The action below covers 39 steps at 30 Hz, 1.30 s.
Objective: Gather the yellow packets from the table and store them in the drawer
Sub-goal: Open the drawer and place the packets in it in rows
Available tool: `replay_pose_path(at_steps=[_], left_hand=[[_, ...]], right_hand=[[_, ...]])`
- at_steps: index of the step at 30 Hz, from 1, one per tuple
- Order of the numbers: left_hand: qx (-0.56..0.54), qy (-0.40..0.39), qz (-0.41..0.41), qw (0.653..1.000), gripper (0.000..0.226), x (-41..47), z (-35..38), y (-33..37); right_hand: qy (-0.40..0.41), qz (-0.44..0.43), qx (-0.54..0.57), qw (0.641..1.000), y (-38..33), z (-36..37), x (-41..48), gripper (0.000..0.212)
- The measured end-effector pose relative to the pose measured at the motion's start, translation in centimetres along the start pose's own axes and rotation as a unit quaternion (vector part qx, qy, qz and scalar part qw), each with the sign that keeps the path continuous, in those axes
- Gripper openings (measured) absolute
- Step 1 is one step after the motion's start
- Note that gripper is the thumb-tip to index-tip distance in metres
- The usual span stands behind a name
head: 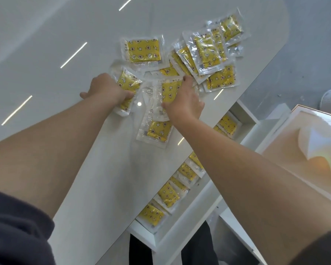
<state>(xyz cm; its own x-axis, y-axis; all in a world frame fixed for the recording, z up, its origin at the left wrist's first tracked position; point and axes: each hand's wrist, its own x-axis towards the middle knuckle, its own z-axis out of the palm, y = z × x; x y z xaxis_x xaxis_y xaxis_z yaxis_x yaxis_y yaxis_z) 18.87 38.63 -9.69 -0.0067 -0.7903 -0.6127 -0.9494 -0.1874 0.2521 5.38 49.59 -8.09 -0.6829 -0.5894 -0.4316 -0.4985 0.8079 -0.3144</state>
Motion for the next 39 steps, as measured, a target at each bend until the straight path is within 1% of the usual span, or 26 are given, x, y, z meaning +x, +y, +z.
replay_pose_path(at_steps=[2, 3, 4, 6, 9, 12, 15, 16, 19, 22, 23, 26, 28, 30, 34, 36, 38, 39], left_hand=[[-0.043, -0.007, 0.013, 0.999, 0.048, -0.9, 0.3, -0.6], [-0.061, -0.005, 0.021, 0.998, 0.043, -1.4, 0.4, -0.9], [-0.075, -0.006, 0.025, 0.997, 0.039, -1.9, 0.6, -1.2], [-0.112, -0.023, 0.012, 0.993, 0.035, -3.1, 0.9, -1.9], [-0.227, -0.061, -0.037, 0.971, 0.030, -4.7, 1.6, -3.1], [-0.312, -0.124, -0.061, 0.940, 0.023, -6.3, 2.7, -4.2], [-0.365, -0.188, -0.080, 0.908, 0.018, -7.4, 4.0, -4.6], [-0.383, -0.201, -0.087, 0.897, 0.018, -7.7, 4.3, -4.6], [-0.434, -0.244, -0.090, 0.863, 0.024, -8.9, 5.1, -4.7], [-0.469, -0.257, -0.070, 0.842, 0.014, -10.6, 5.5, -4.1], [-0.474, -0.259, -0.069, 0.839, 0.014, -11.1, 5.8, -4.0], [-0.469, -0.264, -0.064, 0.840, 0.020, -12.8, 6.8, -3.5], [-0.461, -0.268, -0.057, 0.844, 0.020, -13.7, 7.8, -3.0], [-0.457, -0.278, -0.050, 0.843, 0.020, -14.8, 8.6, -2.1], [-0.438, -0.284, -0.056, 0.851, 0.017, -16.9, 11.7, 0.3], [-0.430, -0.278, -0.068, 0.857, 0.016, -18.0, 14.4, 1.5], [-0.423, -0.276, -0.086, 0.859, 0.015, -19.1, 17.8, 2.8], [-0.422, -0.279, -0.097, 0.857, 0.014, -19.7, 19.5, 3.4]], right_hand=[[-0.019, 0.024, 0.104, 0.994, 0.3, -0.7, -0.8, 0.081], [-0.031, 0.042, 0.164, 0.985, 0.5, -1.1, -1.2, 0.073], [-0.044, 0.057, 0.203, 0.976, 0.9, -1.4, -1.7, 0.061], [-0.067, 0.086, 0.238, 0.965, 1.8, -1.6, -2.6, 0.034], [-0.094, 0.157, 0.297, 0.937, 3.2, -1.0, -4.1, 0.013], [-0.127, 0.197, 0.344, 0.909, 3.6, 0.1, -5.4, 0.016], [-0.157, 0.201, 0.392, 0.884, 3.3, 1.0, -5.9, 0.008], [-0.162, 0.196, 0.402, 0.880, 3.4, 1.1, -5.9, 0.006], [-0.189, 0.172, 0.412, 0.875, 4.3, 0.8, -5.9, 0.009], [-0.226, 0.157, 0.421, 0.864, 6.3, 0.5, -6.2, 0.011], [-0.235, 0.157, 0.426, 0.859, 7.1, 0.4, -6.3, 0.014], [-0.243, 0.157, 0.414, 0.863, 9.8, -0.6, -6.4, 0.029], [-0.250, 0.165, 0.424, 0.855, 11.9, -1.5, -6.3, 0.034], [-0.269, 0.174, 0.449, 0.834, 14.3, -2.5, -5.9, 0.042], [-0.357, 0.175, 0.465, 0.791, 19.2, -5.0, -3.5, 0.038], [-0.396, 0.171, 0.429, 0.794, 21.4, -6.4, -1.6, 0.036], [-0.414, 0.164, 0.377, 0.812, 23.7, -7.7, 0.7, 0.034], [-0.411, 0.164, 0.347, 0.827, 24.8, -8.3, 2.0, 0.035]])
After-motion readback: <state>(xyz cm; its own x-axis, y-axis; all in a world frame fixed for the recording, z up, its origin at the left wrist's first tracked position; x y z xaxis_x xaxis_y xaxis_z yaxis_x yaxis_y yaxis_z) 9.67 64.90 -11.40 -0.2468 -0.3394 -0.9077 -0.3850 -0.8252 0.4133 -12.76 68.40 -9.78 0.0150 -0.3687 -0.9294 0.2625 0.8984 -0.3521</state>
